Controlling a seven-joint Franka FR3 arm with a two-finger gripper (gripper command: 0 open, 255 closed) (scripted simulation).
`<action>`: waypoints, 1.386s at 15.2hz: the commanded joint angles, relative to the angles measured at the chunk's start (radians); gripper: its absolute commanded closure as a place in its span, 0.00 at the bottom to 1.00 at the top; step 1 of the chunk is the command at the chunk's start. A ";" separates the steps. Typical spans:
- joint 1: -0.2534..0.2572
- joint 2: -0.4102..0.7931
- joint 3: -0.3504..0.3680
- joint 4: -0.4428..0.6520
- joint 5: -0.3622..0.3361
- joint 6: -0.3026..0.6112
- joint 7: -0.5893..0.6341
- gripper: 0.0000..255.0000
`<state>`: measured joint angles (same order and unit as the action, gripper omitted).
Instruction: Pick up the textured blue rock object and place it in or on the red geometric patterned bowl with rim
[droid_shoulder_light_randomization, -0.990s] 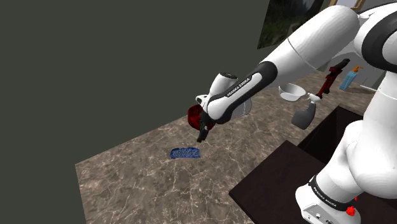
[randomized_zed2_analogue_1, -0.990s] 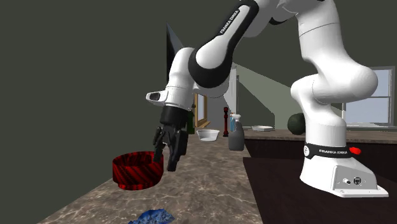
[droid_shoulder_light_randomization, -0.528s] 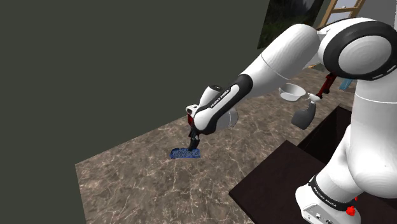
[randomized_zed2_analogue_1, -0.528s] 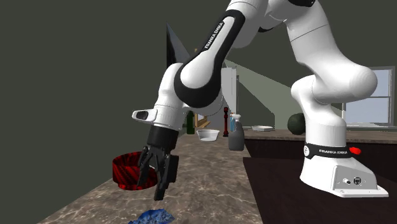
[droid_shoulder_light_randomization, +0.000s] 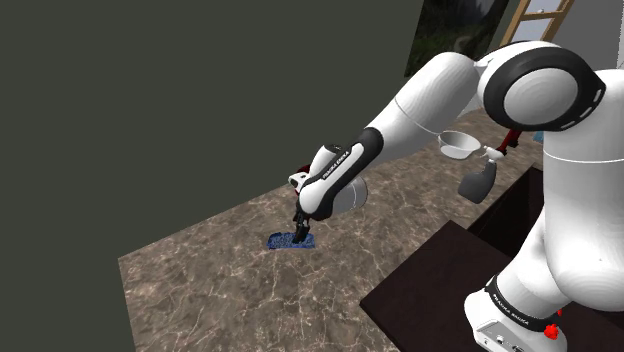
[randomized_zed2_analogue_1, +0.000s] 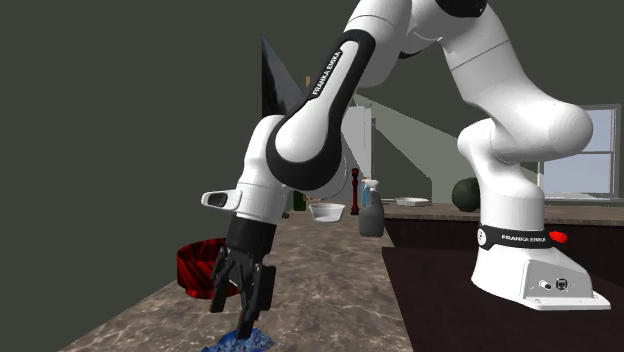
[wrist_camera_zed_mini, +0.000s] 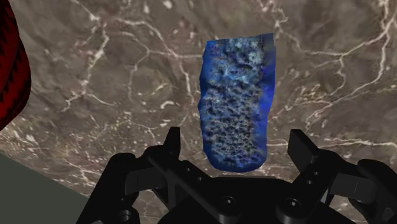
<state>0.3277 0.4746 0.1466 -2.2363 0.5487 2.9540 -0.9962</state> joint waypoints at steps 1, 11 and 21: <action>0.000 0.002 0.000 0.001 0.000 0.001 0.000 0.00; 0.000 0.002 0.000 0.001 0.000 0.001 0.000 1.00; 0.332 0.093 -0.315 0.228 -0.288 -0.314 0.340 0.00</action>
<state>0.6435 0.5528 -0.1534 -2.0276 0.2802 2.6595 -0.6788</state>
